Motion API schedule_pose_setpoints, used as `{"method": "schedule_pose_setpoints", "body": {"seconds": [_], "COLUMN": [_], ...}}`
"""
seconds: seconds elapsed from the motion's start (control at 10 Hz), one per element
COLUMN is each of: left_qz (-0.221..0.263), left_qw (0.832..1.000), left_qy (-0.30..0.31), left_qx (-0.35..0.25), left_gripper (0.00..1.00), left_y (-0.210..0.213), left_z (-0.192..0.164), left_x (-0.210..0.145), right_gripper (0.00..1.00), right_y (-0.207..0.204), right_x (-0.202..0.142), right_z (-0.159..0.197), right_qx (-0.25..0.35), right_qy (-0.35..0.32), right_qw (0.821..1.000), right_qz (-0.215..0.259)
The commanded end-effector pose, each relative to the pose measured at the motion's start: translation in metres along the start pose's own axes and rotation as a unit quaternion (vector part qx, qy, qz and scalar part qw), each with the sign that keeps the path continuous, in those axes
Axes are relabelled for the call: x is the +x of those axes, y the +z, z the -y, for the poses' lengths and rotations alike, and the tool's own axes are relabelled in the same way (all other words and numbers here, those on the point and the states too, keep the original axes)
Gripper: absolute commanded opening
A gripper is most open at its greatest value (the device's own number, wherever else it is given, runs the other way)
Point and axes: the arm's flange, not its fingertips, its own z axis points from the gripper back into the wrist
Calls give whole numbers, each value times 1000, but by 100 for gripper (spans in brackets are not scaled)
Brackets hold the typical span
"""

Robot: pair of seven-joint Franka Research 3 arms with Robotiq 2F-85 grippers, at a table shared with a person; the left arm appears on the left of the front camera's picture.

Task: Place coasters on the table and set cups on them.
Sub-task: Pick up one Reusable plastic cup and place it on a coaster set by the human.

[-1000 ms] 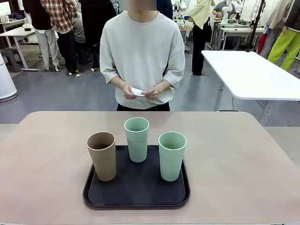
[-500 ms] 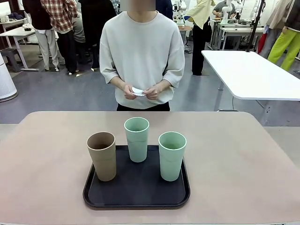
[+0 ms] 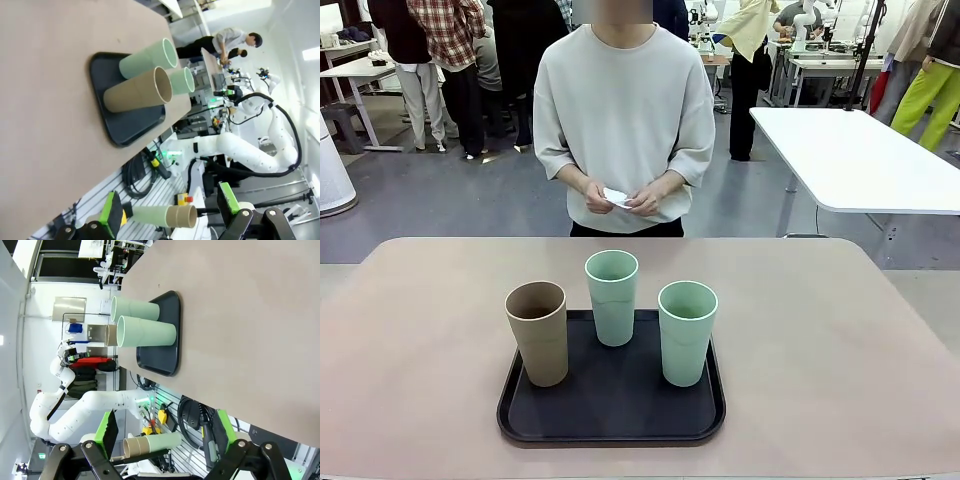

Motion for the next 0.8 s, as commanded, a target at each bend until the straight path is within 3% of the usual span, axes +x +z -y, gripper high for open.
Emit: {"method": "schedule_pose_setpoints", "body": {"seconds": [0.0, 0.7], "left_qz": [3, 3], "left_qw": [1000, 1000], "left_qy": [-3, -3], "left_qx": [-4, -4], "left_gripper": [100, 100], "left_y": [2, 2], "left_z": [-1, -1], "left_x": [-1, -1], "right_gripper": [100, 100], "right_y": [-1, -1], "right_x": [2, 2], "right_z": [-1, -1], "right_qx": [6, 6], "right_qy": [2, 2], "right_qw": [1000, 1000], "right_qz": [2, 2]}}
